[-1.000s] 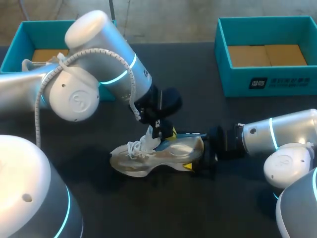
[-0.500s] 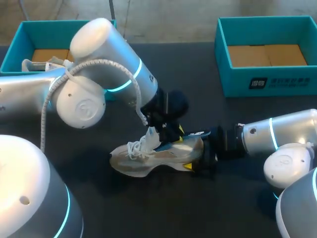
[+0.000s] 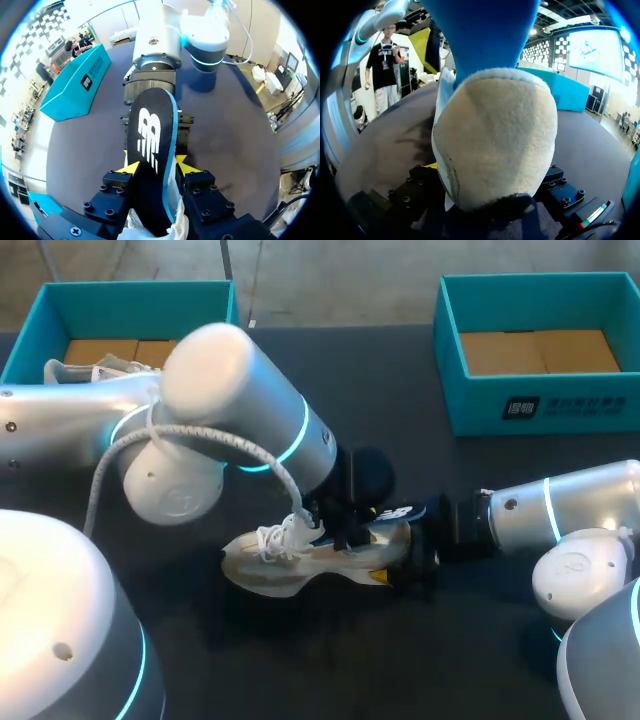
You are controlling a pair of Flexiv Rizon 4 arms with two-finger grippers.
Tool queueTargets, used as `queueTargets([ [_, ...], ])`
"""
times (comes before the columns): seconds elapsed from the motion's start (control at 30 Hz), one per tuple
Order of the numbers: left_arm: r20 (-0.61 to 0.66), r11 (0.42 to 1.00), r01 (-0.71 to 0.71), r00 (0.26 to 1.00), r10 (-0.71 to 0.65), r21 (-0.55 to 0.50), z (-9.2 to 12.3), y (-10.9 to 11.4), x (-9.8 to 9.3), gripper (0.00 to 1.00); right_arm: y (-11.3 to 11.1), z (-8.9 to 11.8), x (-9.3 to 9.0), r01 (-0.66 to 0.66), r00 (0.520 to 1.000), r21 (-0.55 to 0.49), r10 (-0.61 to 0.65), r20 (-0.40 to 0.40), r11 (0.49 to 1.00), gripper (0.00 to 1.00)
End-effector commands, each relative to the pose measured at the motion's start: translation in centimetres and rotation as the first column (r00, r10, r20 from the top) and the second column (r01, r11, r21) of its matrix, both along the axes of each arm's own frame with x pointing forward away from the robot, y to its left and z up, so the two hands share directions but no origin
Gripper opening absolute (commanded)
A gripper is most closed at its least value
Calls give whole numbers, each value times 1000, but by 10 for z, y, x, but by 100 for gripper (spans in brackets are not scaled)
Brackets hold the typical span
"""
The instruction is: Take the shoe out of the shoebox, open the shoe tongue, remove and reinsert the insole, then place the shoe into the shoebox
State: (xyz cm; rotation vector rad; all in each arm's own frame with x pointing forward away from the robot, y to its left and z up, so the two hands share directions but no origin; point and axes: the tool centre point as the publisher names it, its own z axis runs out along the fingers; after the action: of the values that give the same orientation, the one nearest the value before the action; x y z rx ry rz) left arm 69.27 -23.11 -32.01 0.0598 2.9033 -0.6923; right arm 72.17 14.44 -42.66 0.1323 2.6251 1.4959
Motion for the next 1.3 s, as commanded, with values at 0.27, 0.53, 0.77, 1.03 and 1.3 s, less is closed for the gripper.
queueTargets([
  [0.27, 103, 999, -41, 994, 39, 21, 0, -3, -1, 44, 5, -6, 0, 1, 1000, -7, -1, -1, 1000, 0],
  [0.53, 145, 998, -58, 988, 57, 7, 0, -1, 7, 42, 5, -6, 0, 1, 1000, -7, -1, -1, 1000, 0],
  [0.77, 186, 999, -35, 982, 36, -5, -1, 0, 12, 40, 5, -6, 0, 1, 1000, -7, -1, -1, 1000, 0],
  [1.03, 204, 1000, -11, 979, 12, -9, -7, -3, 14, 35, 5, -6, 0, 1, 1000, -7, -1, -1, 1000, 0],
  [1.3, 209, 1000, -28, 978, 29, -6, -9, -3, 21, 23, 5, -6, 0, 1, 1000, -7, -1, -1, 1000, 0],
])
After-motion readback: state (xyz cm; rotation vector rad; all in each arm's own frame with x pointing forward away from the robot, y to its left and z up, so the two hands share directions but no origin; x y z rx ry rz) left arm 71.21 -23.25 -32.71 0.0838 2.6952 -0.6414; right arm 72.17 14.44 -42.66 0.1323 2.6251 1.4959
